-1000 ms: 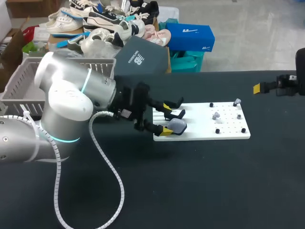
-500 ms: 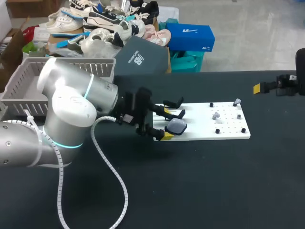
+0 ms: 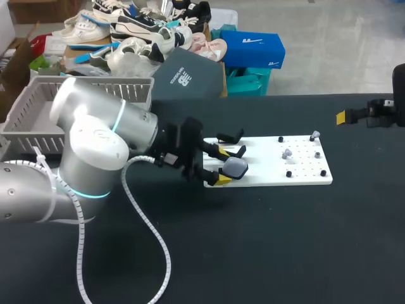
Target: Pick up each earbud case from the left stands, insert the matching earbuds, close the lid, and place the case in the box.
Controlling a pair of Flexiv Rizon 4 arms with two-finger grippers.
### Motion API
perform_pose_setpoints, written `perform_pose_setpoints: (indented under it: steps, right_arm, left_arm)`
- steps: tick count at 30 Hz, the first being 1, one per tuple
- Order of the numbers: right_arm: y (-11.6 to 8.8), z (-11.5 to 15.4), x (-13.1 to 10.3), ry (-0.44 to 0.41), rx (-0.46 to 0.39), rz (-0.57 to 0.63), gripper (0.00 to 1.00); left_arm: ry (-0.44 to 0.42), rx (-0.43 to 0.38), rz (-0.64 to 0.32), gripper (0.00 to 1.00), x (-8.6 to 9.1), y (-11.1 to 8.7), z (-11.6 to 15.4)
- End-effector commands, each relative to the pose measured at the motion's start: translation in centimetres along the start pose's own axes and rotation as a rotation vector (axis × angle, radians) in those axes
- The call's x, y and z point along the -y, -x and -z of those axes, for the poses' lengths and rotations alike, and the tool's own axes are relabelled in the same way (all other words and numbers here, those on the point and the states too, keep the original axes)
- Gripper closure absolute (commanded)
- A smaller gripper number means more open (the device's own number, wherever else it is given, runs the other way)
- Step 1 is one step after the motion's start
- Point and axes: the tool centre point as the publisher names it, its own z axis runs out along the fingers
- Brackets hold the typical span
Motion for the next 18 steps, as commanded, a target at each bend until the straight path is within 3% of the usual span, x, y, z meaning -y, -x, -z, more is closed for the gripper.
perform_pose_setpoints:
  steps: [1,6,8,18]
  right_arm:
    - [0.03,0.02,0.05,0.0,-0.002,0.001,0.0]
    - [0.03,0.02,0.05,0.0,-0.002,0.001,0.0]
    - [0.03,0.02,0.05,0.0,-0.002,0.001,0.0]
    - [0.03,0.02,0.05,0.0,-0.002,0.001,0.0]
  left_arm:
    - [0.005,-0.003,0.002,0.31,0.04,0.05,-0.29]
    - [0.006,-0.008,0.005,0.31,0.04,0.16,-0.44]
    - [0.006,-0.009,0.009,0.38,0.08,0.2,-0.51]
    - [0.003,-0.013,0.011,0.51,0.04,0.14,-0.8]
